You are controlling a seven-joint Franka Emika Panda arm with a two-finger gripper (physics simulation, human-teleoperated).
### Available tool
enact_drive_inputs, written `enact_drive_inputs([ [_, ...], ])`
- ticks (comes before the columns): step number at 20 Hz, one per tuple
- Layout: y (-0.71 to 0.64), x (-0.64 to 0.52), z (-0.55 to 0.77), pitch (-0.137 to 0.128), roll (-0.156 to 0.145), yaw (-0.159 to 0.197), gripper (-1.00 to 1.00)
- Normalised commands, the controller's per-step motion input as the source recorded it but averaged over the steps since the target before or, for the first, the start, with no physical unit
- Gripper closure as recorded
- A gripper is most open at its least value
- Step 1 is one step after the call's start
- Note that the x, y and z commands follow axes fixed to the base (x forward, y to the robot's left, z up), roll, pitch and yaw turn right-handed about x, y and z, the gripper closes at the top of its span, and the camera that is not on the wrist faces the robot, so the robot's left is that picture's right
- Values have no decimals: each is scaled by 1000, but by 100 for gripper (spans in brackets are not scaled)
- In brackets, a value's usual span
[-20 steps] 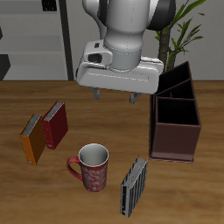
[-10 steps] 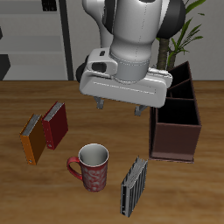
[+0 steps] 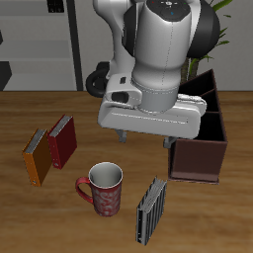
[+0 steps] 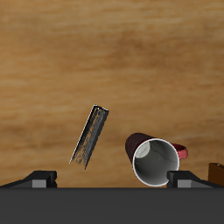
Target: Place the striped book into the left desk caddy's front compartment
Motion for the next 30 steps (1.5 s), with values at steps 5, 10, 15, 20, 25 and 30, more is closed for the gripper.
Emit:
enact_drive_inputs([
  [5,105,311,-152,5,75,57,-100],
  [10,-51,85,-127,-6,-21,-44,-100],
  [15,50,43,-168,6,2,-39,-100],
  [20,94,28,-190,-24,4,-50,-100],
  [25,10,-1,-211,-31,-27,-35,-100],
  [30,-8,22,-250,-18,-7,-24,-100],
])
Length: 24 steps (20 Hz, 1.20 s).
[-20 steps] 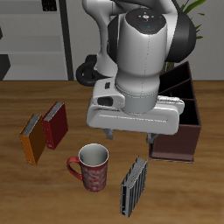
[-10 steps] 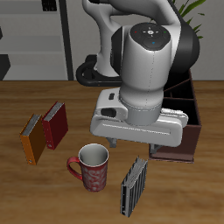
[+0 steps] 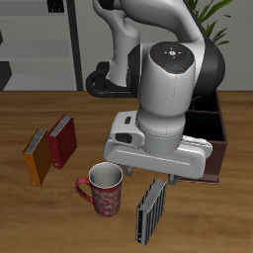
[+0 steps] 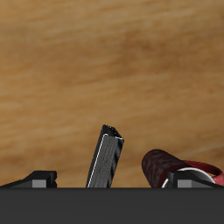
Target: Place the striped book into the left desk caddy's front compartment
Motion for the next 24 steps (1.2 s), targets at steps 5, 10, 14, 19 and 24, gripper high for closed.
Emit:
enact_drive_inputs([
  [5,-77,36,-317,-1,-38,-25,-100],
  [10,-11,13,-258,0,-22,-29,-100],
  [14,22,24,-237,6,-19,-14,-100],
  [19,44,22,-284,17,8,2,-100],
  [24,10,41,-228,33,13,-6,-100],
])
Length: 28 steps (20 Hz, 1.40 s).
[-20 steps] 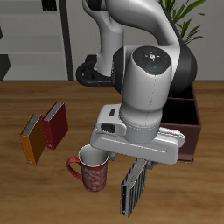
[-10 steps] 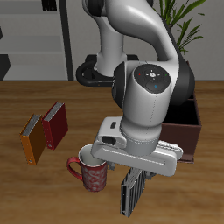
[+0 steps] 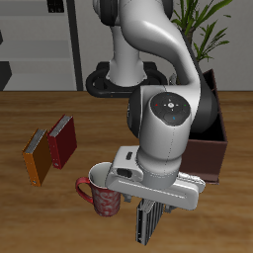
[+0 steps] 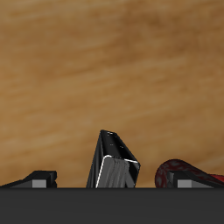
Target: Place the striped book into the left desk caddy's front compartment
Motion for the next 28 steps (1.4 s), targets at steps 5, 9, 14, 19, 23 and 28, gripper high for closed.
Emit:
enact_drive_inputs([
  [5,-28,37,-235,32,-7,-1,-100],
  [9,-61,-16,-83,15,2,-23,100],
  [14,-31,-29,70,-7,12,-8,100],
  [19,52,-115,247,-30,17,-12,100],
  [23,151,-203,442,-50,38,32,100],
  [28,139,-278,453,-70,30,90,100],
])
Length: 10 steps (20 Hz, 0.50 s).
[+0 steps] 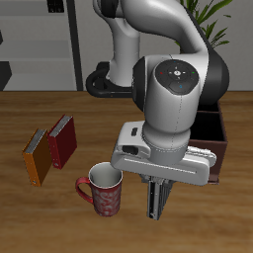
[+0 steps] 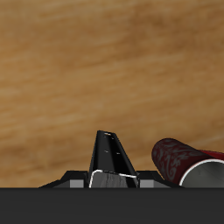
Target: Place the striped book into the left desk caddy's front compartment
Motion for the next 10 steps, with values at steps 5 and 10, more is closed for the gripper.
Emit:
enact_drive_inputs([
  [5,54,-369,426,-62,35,66,100],
  [10,62,-410,342,-10,23,52,100],
])
